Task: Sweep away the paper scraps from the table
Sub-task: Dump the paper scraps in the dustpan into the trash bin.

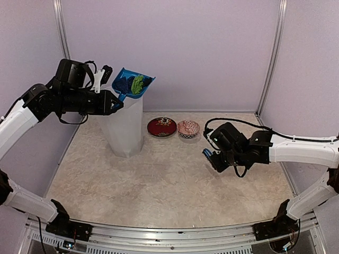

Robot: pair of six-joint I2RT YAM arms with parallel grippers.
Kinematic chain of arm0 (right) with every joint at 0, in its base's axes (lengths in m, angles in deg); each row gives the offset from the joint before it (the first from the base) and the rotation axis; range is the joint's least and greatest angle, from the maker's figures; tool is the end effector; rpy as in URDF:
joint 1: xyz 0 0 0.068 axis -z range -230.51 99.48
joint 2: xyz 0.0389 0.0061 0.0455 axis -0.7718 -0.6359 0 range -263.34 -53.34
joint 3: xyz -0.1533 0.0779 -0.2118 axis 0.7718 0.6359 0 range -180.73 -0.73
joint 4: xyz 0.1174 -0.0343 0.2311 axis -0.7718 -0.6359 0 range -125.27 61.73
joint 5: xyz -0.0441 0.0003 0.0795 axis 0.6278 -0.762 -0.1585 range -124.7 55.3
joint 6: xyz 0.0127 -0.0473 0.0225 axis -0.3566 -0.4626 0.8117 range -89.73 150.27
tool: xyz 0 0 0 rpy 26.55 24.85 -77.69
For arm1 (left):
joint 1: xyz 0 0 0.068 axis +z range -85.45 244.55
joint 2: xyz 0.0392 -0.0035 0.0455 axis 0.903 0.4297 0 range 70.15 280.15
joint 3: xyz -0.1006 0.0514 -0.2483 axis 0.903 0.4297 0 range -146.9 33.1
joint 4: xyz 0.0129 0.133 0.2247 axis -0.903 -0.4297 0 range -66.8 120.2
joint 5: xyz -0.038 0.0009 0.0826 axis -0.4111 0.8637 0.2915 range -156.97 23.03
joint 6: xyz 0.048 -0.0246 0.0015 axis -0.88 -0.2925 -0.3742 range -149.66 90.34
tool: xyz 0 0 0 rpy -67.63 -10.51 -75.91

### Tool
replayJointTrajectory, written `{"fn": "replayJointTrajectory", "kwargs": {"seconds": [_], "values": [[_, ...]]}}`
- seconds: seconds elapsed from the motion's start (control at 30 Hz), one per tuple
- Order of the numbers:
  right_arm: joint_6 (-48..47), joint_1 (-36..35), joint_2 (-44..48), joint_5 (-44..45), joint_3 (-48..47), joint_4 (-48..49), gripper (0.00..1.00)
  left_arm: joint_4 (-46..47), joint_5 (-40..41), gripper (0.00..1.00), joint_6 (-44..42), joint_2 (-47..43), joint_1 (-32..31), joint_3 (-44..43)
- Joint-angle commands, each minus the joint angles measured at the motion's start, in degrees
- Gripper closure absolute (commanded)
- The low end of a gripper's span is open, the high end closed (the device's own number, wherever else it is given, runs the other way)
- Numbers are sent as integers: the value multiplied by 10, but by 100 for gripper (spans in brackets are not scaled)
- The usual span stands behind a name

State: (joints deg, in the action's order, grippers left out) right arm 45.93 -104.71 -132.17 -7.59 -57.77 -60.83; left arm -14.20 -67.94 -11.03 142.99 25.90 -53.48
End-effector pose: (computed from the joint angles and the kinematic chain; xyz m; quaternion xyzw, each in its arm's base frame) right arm 0.1771 0.2179 0.2514 -0.2377 0.8973 -0.0126 0.3718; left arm 0.2028 -0.1629 0.4263 0.1551 0.8549 -0.2437 0.4309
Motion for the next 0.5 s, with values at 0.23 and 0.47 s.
{"fn": "replayJointTrajectory", "kwargs": {"seconds": [0.23,0.47], "values": [[-6,6,6,-8,18,28,100,-53,125,100,-54,30,60,-38],[-10,6,6,-3,18,28,100,-65,220,100,-77,46,60,-44]]}}
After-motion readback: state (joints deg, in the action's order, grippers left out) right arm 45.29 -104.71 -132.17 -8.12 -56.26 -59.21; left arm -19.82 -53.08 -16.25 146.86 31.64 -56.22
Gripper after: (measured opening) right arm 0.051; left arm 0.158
